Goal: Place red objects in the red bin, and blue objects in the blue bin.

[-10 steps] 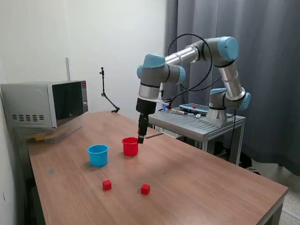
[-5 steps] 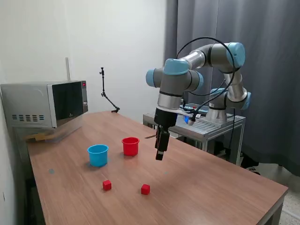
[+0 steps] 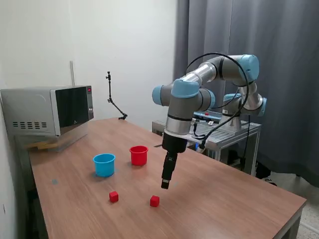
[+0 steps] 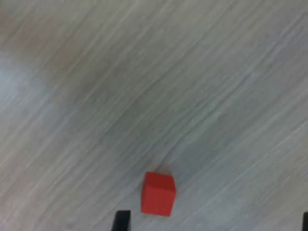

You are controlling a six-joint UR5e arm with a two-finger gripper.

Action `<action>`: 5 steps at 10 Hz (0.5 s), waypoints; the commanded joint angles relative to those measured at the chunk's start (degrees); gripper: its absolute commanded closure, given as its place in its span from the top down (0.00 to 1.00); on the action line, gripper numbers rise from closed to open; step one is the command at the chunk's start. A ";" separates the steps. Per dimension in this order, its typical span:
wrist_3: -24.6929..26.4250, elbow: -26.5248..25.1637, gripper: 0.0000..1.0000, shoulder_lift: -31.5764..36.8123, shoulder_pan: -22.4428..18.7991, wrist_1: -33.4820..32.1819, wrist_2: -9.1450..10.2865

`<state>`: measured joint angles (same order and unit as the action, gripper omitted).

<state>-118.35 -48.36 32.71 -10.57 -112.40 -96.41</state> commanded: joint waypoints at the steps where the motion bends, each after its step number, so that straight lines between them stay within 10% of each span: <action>1: 2.24 0.64 1.00 -2.03 0.72 0.94 0.08; 5: 2.33 1.69 1.00 -4.68 1.42 2.71 0.08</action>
<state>-116.12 -46.70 28.55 -9.31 -109.92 -96.33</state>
